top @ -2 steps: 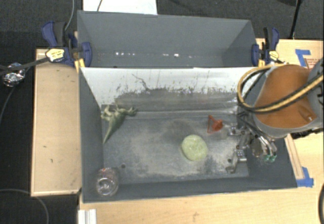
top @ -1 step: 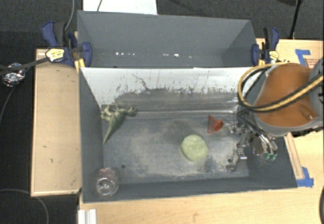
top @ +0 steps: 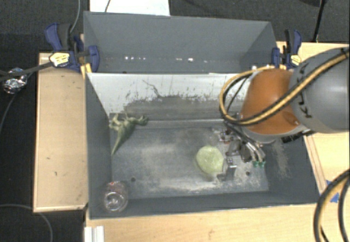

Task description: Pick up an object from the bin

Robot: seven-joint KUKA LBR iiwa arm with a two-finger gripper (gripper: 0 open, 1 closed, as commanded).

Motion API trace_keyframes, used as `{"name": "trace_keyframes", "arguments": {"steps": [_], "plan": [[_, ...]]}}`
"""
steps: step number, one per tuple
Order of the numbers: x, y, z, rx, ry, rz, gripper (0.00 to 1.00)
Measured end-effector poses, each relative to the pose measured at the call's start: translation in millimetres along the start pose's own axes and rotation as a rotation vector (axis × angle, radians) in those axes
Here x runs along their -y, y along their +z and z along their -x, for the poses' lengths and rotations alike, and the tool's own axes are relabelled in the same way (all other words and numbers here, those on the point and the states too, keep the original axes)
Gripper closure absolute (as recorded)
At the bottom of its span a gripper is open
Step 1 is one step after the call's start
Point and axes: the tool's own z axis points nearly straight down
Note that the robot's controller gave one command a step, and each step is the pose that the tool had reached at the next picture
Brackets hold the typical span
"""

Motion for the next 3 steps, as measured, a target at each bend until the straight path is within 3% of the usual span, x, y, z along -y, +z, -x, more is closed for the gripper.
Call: {"name": "trace_keyframes", "arguments": {"steps": [1,2,3], "plan": [[-23,-1,-4.7,-0.007,-0.023,0.001,0.0],[-20,-19,-6.2,0.001,0.075,0.001,0.0],[-24,29,-18.3,-0.003,0.089,0.001,0.0]]}}
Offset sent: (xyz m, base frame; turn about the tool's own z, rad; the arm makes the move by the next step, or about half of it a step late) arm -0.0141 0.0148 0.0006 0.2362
